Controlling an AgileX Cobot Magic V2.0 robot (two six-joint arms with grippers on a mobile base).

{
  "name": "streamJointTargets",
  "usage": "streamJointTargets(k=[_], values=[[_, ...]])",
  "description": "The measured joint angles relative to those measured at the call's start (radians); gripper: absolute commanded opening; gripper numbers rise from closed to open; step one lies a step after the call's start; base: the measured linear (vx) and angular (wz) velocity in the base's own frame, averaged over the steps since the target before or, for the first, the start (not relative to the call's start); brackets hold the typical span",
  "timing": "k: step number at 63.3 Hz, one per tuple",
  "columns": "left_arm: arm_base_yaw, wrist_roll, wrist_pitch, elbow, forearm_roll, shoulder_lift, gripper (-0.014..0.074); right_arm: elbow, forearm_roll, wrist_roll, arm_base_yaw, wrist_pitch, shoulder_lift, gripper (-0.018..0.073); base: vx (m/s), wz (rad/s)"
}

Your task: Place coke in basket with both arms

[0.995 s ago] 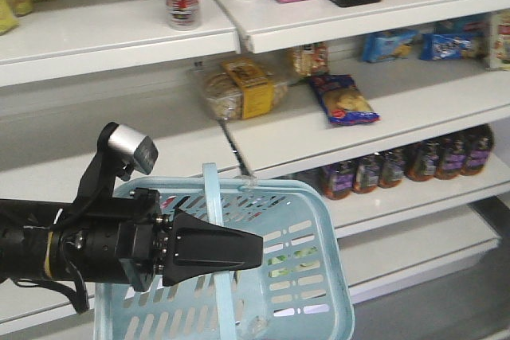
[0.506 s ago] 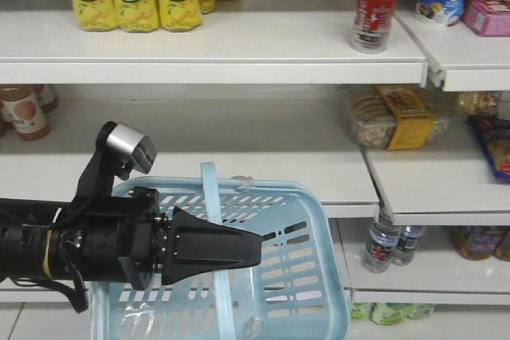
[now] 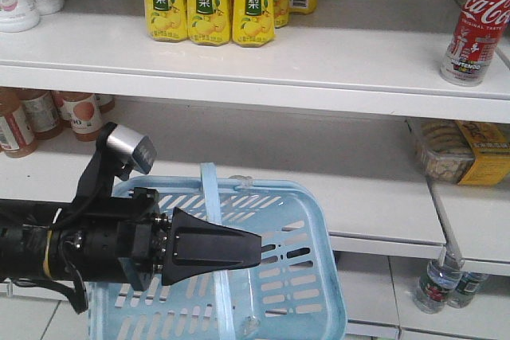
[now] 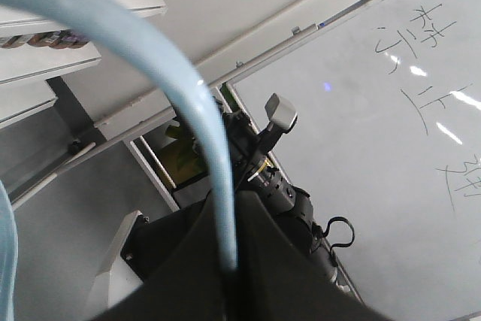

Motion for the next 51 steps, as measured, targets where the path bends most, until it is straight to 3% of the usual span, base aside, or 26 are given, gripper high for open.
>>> streamJointTargets(k=[51], values=[[0.000, 0.000, 0.000, 0.000, 0.000, 0.000, -0.0006, 0.000, 0.000, 0.000, 0.000, 0.000, 0.000, -0.0002, 0.08, -0.14]])
